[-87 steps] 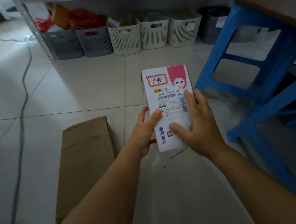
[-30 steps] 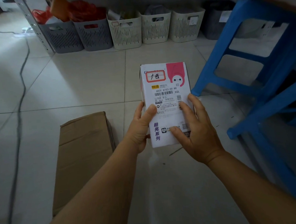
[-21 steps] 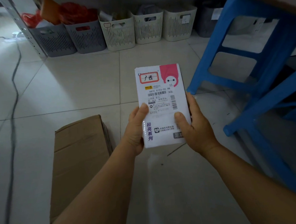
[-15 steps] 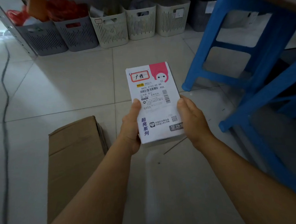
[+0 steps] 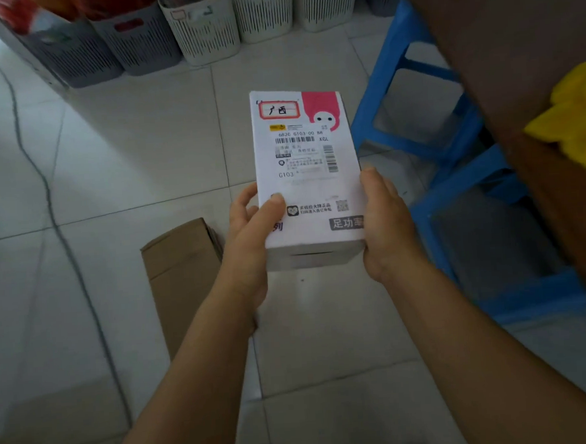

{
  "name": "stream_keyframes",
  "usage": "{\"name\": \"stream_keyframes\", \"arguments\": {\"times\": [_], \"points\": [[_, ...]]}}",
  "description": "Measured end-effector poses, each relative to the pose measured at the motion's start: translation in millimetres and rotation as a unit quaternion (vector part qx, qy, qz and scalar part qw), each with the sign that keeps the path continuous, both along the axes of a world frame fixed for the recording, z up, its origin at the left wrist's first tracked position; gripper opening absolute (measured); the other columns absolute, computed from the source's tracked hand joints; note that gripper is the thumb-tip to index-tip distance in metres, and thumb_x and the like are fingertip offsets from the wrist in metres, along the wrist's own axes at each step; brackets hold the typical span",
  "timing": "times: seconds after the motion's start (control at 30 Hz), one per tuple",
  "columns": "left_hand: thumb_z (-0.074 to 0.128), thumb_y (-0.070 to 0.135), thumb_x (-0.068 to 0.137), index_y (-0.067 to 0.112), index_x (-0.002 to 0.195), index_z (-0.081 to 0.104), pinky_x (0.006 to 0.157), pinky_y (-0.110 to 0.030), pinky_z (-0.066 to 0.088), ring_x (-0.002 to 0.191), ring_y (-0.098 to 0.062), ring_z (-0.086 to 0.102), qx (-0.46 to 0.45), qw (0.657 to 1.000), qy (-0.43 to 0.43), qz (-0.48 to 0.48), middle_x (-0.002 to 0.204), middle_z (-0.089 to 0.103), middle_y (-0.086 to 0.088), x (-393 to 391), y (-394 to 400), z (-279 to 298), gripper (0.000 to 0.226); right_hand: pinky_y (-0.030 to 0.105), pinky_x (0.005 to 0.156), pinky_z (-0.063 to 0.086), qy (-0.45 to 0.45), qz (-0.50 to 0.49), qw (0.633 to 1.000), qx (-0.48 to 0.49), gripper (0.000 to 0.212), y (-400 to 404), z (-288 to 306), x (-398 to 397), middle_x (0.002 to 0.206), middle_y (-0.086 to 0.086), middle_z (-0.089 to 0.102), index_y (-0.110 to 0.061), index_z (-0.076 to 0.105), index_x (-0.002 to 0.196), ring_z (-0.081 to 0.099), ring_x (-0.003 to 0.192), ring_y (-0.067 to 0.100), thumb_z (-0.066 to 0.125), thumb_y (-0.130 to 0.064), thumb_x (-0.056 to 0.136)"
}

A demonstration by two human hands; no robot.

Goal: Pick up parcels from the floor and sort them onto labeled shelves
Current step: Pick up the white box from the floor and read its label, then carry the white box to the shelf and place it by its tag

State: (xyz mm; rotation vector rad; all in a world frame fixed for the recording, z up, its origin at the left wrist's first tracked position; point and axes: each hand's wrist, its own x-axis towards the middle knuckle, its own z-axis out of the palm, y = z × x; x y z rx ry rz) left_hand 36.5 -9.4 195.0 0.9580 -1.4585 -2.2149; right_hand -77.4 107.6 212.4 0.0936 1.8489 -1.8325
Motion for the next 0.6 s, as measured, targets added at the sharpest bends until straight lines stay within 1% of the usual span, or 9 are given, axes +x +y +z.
{"name": "stream_keyframes", "arguments": {"times": [0.07,0.17,0.23,0.3,0.37,0.43,0.5,0.53,0.6], "points": [[0.075,0.045,0.066,0.021,0.139,0.046,0.088,-0.045,0.059,0.100,-0.026,0.074,0.014,1.000,-0.011,0.021,0.111,0.077,-0.005,3.5,9.6,43.9,0.082,0.043,0.072,0.059,-0.013,0.005,1.000,-0.007,0.045,9.1,46.9,3.1,0.097,0.005,0.075,-0.019,0.064,0.111,0.073,0.086,0.024,0.051,-0.050,0.081],[0.077,0.045,0.065,0.025,0.135,0.050,0.094,-0.053,0.056,0.101,-0.027,0.074,0.044,0.998,-0.017,0.045,0.109,0.078,-0.004,9.7,29.0,117.4,0.078,0.044,0.074,0.059,-0.029,0.037,0.998,-0.030,0.054,27.2,124.7,7.9,0.098,0.009,0.076,-0.016,0.066,0.113,0.073,0.088,0.028,0.049,-0.054,0.079],[0.079,0.045,0.064,0.027,0.133,0.049,0.095,-0.056,0.054,0.101,-0.028,0.074,0.066,0.996,-0.010,0.054,0.108,0.079,-0.004,12.1,41.2,165.8,0.077,0.049,0.082,0.058,-0.034,0.052,0.997,-0.042,0.055,40.1,173.7,10.5,0.097,0.008,0.077,-0.017,0.068,0.110,0.072,0.090,0.029,0.049,-0.056,0.076],[0.081,0.046,0.061,0.025,0.132,0.050,0.095,-0.058,0.053,0.103,-0.030,0.073,0.077,0.995,-0.005,0.060,0.110,0.078,-0.005,12.1,52.2,212.7,0.080,0.054,0.091,0.053,-0.045,0.050,0.996,-0.050,0.055,51.0,218.6,13.0,0.100,0.009,0.077,-0.018,0.070,0.109,0.071,0.096,0.032,0.051,-0.056,0.074],[0.082,0.045,0.059,0.023,0.131,0.052,0.096,-0.060,0.052,0.107,-0.033,0.072,0.089,0.994,0.002,0.068,0.114,0.077,-0.008,9.5,62.5,259.1,0.080,0.056,0.095,0.050,-0.044,0.039,0.997,-0.054,0.055,59.5,264.3,14.3,0.105,0.010,0.075,-0.019,0.070,0.109,0.069,0.101,0.032,0.051,-0.056,0.074],[0.082,0.044,0.060,0.024,0.127,0.056,0.094,-0.057,0.054,0.107,-0.033,0.071,0.092,0.993,0.003,0.068,0.115,0.077,-0.009,5.3,71.8,306.8,0.075,0.054,0.097,0.048,-0.034,0.023,0.997,-0.063,0.055,66.8,309.3,14.9,0.109,0.009,0.074,-0.019,0.070,0.110,0.067,0.105,0.031,0.052,-0.056,0.074],[0.076,0.046,0.065,0.023,0.126,0.060,0.085,-0.044,0.059,0.104,-0.027,0.073,0.068,0.996,0.008,0.053,0.114,0.077,-0.007,-1.1,79.8,351.1,0.067,0.053,0.098,0.048,-0.018,0.009,0.998,-0.062,0.056,74.8,351.3,14.4,0.109,0.007,0.074,-0.021,0.070,0.109,0.067,0.106,0.029,0.052,-0.059,0.072],[0.071,0.048,0.071,0.021,0.128,0.061,0.084,-0.041,0.059,0.104,-0.026,0.073,0.052,0.998,0.016,0.038,0.114,0.077,-0.005,-4.3,84.4,370.7,0.064,0.053,0.097,0.049,-0.010,-0.002,0.999,-0.054,0.057,78.9,369.8,14.2,0.108,0.005,0.074,-0.023,0.070,0.108,0.067,0.104,0.028,0.051,-0.061,0.070],[0.057,0.052,0.085,0.020,0.132,0.061,0.097,-0.044,0.054,0.112,-0.026,0.070,0.024,0.999,0.040,-0.001,0.119,0.075,-0.004,-8.4,96.5,408.9,0.057,0.052,0.095,0.050,0.010,-0.034,0.999,-0.040,0.057,90.4,406.0,15.3,0.105,0.002,0.074,-0.027,0.067,0.110,0.068,0.100,0.027,0.048,-0.062,0.070]]}}
